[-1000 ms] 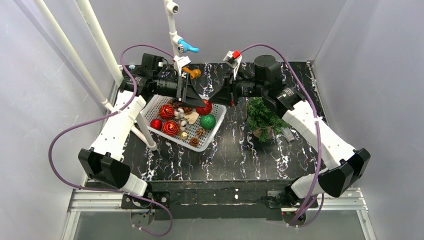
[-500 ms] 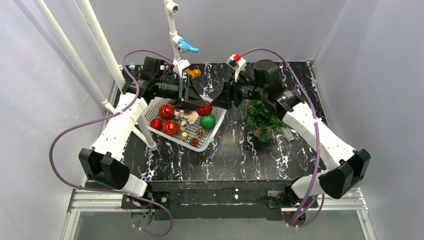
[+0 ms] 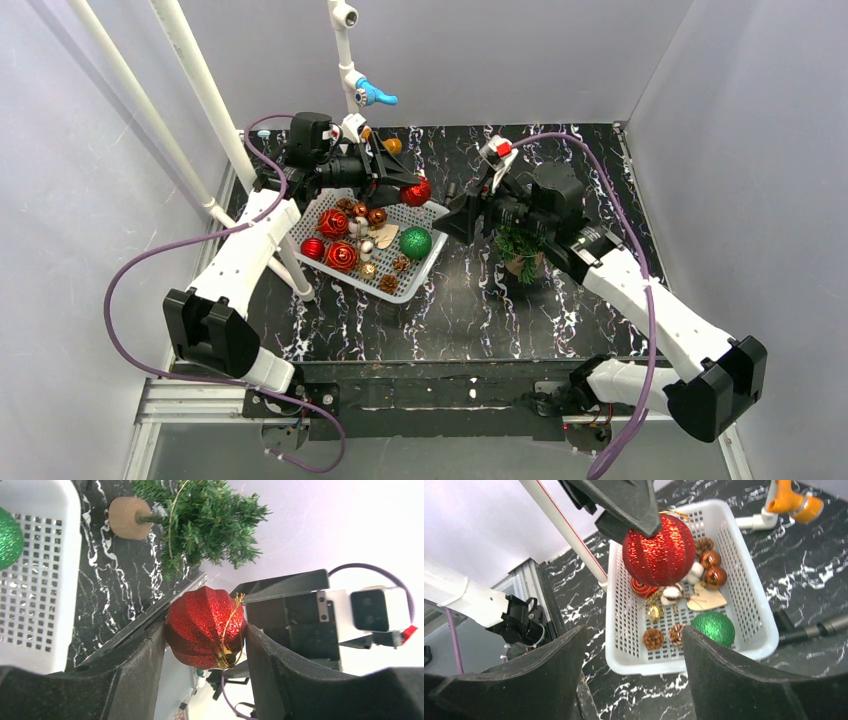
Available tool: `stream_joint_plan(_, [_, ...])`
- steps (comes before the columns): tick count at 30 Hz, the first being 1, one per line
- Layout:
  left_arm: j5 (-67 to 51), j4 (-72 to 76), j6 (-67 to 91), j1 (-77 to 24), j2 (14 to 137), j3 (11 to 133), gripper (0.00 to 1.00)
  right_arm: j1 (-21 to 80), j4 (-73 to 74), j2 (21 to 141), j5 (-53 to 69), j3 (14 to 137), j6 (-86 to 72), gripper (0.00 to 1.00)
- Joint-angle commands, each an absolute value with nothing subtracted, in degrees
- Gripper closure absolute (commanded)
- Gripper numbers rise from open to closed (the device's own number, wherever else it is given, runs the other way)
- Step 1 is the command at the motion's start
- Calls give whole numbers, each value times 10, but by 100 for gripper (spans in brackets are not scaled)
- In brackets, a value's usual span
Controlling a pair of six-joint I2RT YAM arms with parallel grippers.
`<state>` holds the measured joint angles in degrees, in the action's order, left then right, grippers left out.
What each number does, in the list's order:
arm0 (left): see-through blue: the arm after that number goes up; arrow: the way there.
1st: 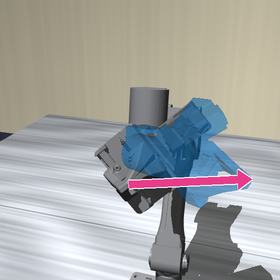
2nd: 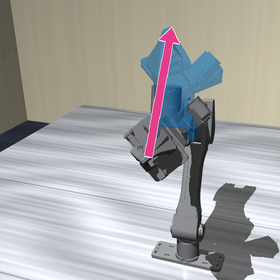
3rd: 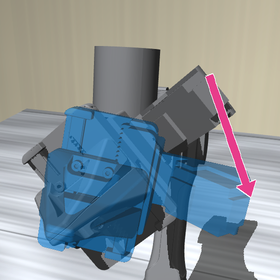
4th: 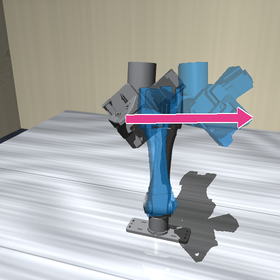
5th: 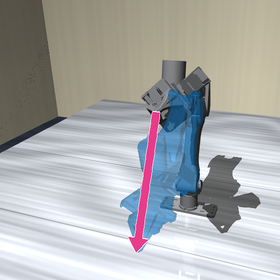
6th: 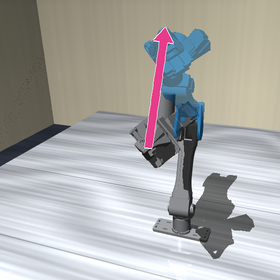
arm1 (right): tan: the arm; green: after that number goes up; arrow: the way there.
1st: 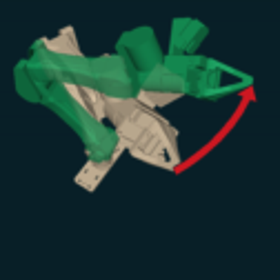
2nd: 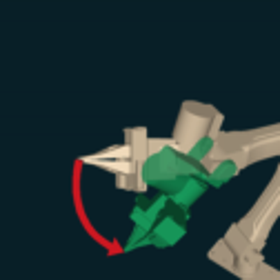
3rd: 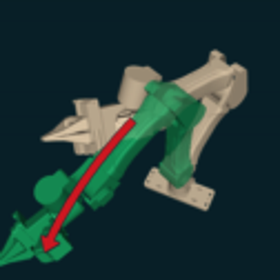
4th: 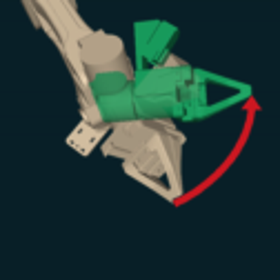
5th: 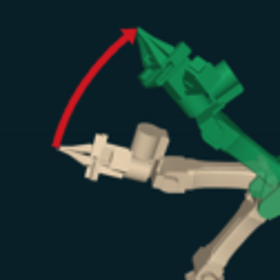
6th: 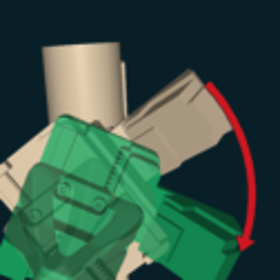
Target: Decorate the small christmas tree
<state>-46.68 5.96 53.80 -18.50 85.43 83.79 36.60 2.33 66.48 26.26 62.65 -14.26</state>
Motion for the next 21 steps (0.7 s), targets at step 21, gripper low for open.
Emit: stream_joint_plan(21, [-491, 136, 614, -185, 814, 846, 97, 374, -282, 775, 304, 639, -216, 17])
